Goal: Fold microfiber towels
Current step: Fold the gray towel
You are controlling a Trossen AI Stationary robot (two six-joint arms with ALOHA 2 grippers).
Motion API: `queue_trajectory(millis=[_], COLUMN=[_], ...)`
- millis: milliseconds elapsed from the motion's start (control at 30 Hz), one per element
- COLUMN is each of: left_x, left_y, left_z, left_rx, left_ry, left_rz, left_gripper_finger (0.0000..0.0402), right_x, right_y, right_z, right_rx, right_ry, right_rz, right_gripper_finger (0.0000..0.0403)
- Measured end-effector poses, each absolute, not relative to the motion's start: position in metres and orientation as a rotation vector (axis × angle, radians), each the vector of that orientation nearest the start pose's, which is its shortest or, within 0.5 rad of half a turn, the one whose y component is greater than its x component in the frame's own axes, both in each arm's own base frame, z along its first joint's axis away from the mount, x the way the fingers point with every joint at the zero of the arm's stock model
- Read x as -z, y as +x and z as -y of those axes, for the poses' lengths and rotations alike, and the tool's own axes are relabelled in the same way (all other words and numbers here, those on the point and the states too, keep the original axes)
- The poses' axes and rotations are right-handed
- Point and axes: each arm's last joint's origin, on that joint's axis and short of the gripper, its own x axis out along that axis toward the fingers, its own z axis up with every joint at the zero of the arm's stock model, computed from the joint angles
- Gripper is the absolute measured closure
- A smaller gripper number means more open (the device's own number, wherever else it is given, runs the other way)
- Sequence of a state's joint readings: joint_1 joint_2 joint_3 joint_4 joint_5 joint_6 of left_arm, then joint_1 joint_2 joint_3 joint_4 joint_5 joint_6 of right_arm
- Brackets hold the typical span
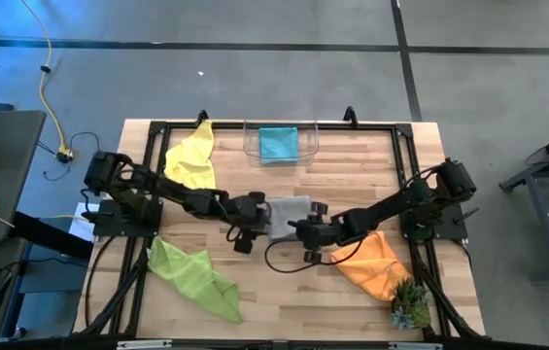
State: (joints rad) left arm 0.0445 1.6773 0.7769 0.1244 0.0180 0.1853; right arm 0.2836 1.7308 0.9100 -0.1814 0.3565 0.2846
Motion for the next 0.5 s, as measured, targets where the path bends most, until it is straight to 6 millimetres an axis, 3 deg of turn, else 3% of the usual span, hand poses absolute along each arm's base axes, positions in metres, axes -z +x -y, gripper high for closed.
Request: queue_trajectory(millis=[167, 333, 500], left_x=[-0.144, -0.142, -0.139], left_y=[0.311, 0.306, 0.303], left_z=[-0.04, -0.059, -0.063], left_rx=[0.042, -0.022, -0.005], left_ry=[0.099, 0.209, 0.213], left_rz=[-0.764, -0.806, -0.841], left_gripper_finger=[0.0267, 0.0295, 0.0314], right_x=[-0.165, -0.189, -0.18], right_y=[0.309, 0.296, 0.279], right_z=[-0.081, -0.074, -0.062], right_rx=[0.163, 0.184, 0.273], right_ry=[0.017, 0.073, 0.119], right_rz=[-0.892, -0.891, -1.034], right_gripper_finger=[0.0213, 0.0211, 0.0251])
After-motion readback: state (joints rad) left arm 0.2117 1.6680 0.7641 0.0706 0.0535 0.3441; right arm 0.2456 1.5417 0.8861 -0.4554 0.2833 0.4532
